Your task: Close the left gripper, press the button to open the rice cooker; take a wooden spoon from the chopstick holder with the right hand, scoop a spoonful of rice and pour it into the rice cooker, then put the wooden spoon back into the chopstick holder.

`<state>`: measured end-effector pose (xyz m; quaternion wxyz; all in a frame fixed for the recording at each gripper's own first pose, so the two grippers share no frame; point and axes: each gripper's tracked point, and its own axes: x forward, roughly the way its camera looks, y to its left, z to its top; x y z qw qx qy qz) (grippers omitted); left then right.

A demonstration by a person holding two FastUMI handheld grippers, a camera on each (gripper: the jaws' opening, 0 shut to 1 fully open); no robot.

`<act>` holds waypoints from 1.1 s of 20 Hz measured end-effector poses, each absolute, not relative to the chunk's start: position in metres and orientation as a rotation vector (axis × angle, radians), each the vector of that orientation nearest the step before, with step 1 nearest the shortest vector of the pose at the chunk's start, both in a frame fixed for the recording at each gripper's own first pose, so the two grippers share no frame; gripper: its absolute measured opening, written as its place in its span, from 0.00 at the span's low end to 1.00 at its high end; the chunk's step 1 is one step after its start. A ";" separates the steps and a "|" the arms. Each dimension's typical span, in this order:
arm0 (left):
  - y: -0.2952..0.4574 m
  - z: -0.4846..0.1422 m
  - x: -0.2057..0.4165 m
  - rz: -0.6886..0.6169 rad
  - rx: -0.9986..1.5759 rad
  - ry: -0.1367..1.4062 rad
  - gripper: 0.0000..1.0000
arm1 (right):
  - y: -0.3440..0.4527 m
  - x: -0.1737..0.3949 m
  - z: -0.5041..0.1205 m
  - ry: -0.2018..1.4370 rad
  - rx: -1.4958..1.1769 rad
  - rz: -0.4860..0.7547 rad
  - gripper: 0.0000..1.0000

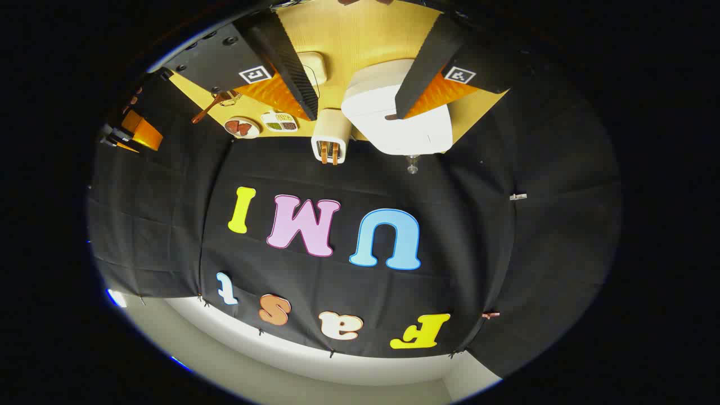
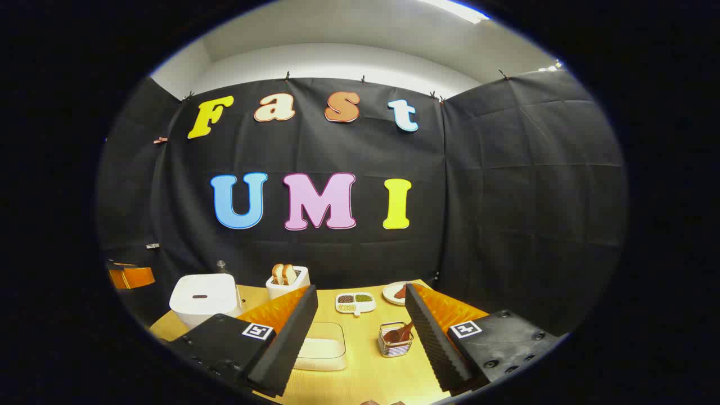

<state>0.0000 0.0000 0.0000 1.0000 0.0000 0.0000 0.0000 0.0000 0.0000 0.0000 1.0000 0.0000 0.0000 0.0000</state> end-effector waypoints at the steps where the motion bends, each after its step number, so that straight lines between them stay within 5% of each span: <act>1: 0.002 0.002 0.000 -0.002 0.003 -0.003 0.96 | 0.002 0.000 -0.001 0.003 0.001 0.001 0.98; 22: 0.009 0.004 0.021 0.043 0.040 0.014 0.96 | -0.011 0.041 -0.003 0.053 0.043 0.005 0.98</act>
